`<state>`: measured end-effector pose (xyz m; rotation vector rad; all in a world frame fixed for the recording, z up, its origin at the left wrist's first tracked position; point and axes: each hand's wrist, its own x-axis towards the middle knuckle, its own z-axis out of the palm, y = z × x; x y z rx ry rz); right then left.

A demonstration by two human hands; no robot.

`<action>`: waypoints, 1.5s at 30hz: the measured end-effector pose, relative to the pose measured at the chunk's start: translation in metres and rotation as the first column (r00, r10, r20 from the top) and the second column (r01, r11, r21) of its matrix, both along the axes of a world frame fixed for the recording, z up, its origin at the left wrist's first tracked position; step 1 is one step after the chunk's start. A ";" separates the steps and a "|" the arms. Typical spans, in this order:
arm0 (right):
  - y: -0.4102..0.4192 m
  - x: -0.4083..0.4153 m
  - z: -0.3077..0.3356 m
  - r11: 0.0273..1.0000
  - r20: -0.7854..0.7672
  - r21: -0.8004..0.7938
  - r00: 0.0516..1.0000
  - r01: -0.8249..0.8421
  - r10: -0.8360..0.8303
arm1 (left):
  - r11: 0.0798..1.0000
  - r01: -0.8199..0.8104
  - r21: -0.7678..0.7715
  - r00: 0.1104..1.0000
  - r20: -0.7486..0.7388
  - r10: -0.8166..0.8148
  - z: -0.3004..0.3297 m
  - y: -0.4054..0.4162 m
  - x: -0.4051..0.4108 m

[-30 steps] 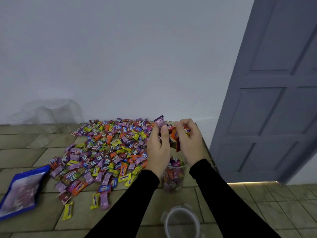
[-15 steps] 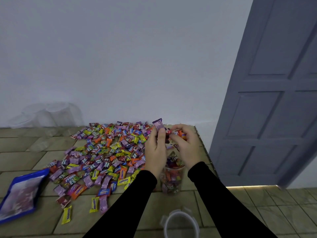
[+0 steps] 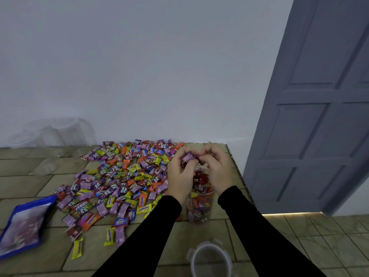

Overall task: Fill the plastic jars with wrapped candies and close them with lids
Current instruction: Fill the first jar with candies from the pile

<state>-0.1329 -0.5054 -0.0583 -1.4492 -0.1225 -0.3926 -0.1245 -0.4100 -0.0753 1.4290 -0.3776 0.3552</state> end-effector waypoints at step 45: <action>0.207 -0.041 -0.133 0.052 -0.154 -0.986 0.987 -0.156 0.042 | 0.240 0.194 0.951 0.731 -0.303 0.612 -0.089 0.253 -0.059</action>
